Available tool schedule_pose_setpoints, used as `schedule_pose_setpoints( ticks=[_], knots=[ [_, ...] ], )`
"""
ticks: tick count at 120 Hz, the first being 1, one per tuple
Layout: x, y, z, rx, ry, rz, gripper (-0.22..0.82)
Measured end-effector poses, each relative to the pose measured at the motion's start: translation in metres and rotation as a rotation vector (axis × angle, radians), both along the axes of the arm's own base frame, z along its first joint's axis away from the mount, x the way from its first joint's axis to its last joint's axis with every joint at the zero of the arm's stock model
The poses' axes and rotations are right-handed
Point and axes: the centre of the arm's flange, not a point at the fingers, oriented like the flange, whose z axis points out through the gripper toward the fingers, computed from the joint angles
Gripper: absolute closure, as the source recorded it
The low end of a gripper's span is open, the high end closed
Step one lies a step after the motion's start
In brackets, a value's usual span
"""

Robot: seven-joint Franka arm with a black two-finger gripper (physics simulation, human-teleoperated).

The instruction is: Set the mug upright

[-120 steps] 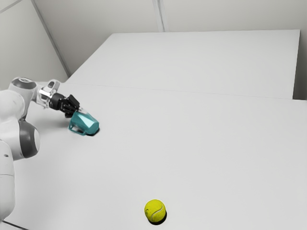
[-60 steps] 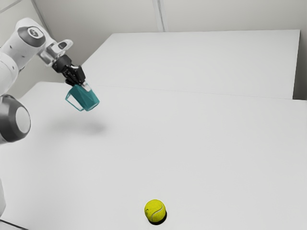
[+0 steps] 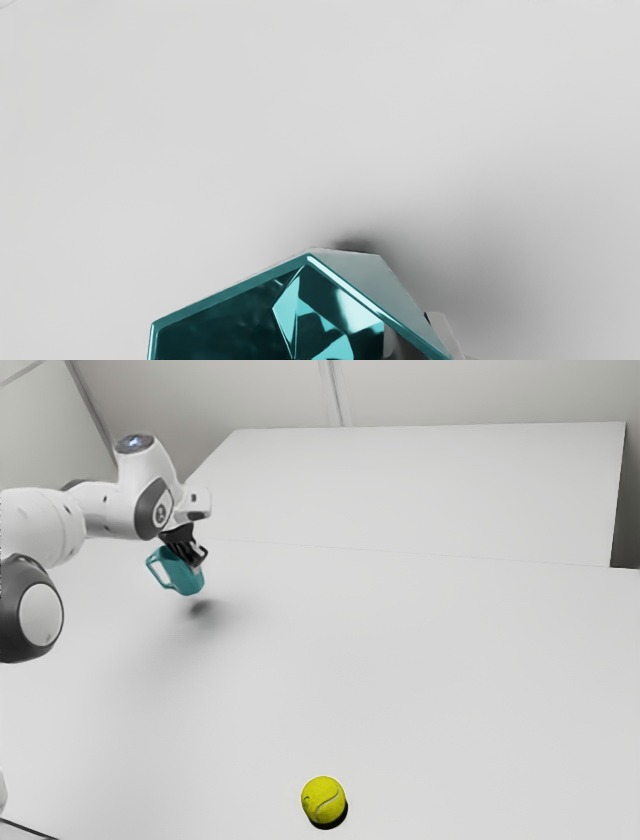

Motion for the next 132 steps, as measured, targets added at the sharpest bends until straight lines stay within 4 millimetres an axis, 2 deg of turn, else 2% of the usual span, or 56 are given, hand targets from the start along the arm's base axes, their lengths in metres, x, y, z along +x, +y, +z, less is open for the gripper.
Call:
schedule_pose_setpoints(
  ticks=[12, 28, 50, 59, 79, 92, 112, 121, 127, 132],
  knots=[
    [0.003, 0.0, -0.006, 0.013, -0.032, 0.009, 0.79],
    [-0.002, 0.002, -0.012, -0.035, 0.011, 0.072, 0.79],
    [-0.004, 0.001, -0.039, -0.078, 0.071, 0.126, 0.79],
    [-0.004, 0.001, -0.045, -0.082, 0.08, 0.138, 0.78],
    [-0.004, -0.001, -0.042, -0.087, 0.079, 0.15, 0.42],
    [-0.004, -0.001, -0.036, -0.087, 0.072, 0.155, 0.25],
    [0.0, 0.0, 0.013, -0.082, 0.018, 0.16, 0.11],
    [-0.006, -0.004, 0.067, -0.088, -0.01, 0.162, 0.08],
    [-0.012, -0.021, 0.106, -0.104, -0.016, 0.151, 0.06],
    [-0.011, -0.04, 0.149, -0.116, -0.03, 0.136, 0.05]
  ],
)
